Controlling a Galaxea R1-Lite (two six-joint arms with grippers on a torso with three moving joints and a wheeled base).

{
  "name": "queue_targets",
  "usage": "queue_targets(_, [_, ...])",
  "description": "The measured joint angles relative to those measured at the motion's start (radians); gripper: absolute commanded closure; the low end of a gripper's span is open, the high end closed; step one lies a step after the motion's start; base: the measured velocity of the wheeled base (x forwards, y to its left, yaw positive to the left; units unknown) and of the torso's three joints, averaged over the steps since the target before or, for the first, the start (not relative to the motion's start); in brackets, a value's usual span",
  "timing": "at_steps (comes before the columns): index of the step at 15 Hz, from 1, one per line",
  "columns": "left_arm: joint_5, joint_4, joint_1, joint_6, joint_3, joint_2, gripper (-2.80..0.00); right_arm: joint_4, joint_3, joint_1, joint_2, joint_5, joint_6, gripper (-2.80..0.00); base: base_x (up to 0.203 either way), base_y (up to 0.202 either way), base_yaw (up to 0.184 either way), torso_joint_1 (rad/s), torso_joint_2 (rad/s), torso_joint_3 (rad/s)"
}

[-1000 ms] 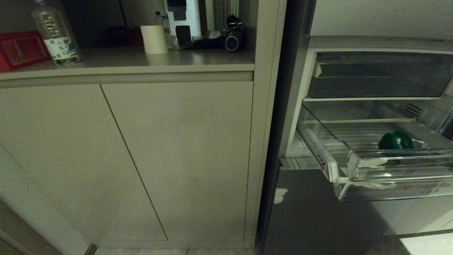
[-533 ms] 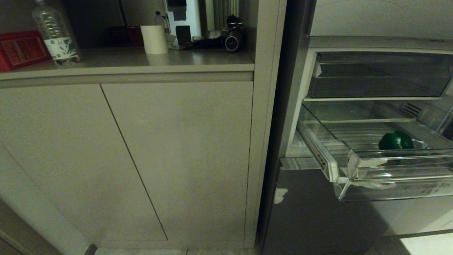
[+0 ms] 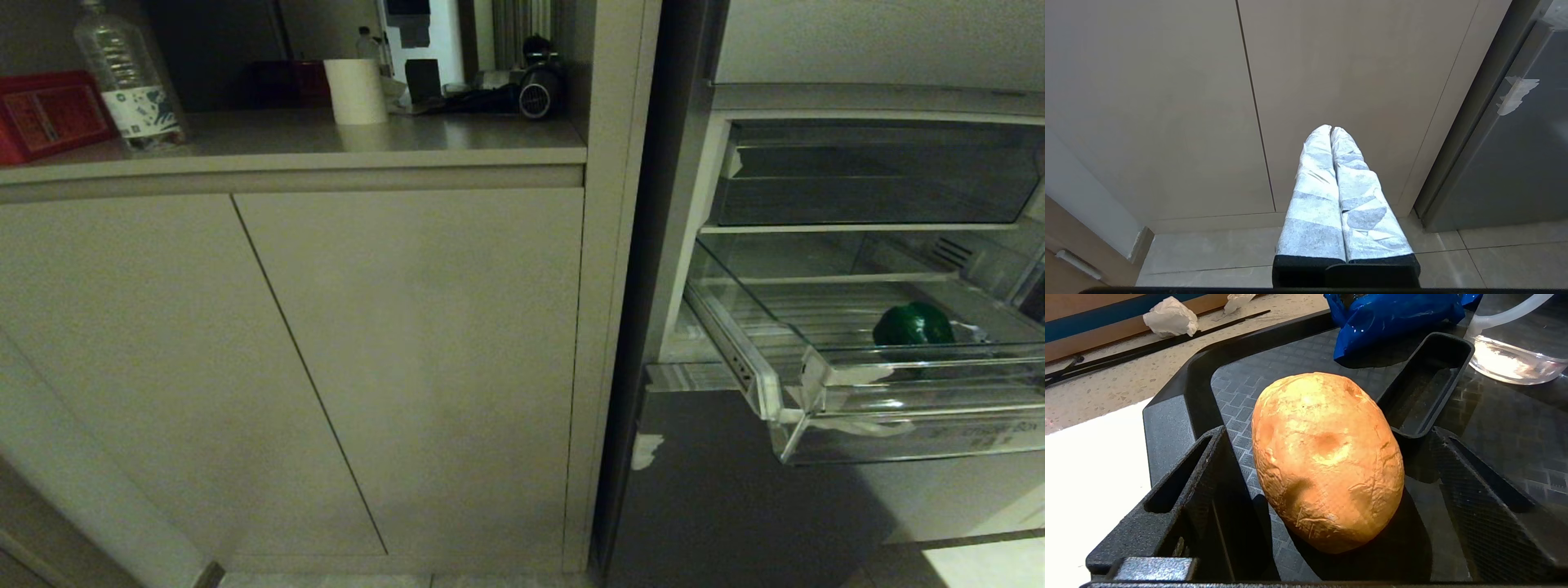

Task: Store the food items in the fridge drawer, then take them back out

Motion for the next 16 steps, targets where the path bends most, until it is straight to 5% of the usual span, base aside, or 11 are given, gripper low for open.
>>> queue_targets(1, [0.000,0.000,0.000,0.000,0.000,0.000,0.00,0.000,0.000,0.000,0.000,0.000,-0.001,0.00,0.000,0.000,0.000,0.000,0.00,0.000])
queue_targets(16, [0.000,0.000,0.000,0.000,0.000,0.000,0.00,0.000,0.060,-0.003,-0.092,0.008,-0.007,0.00,0.000,0.000,0.000,0.000,0.00,0.000])
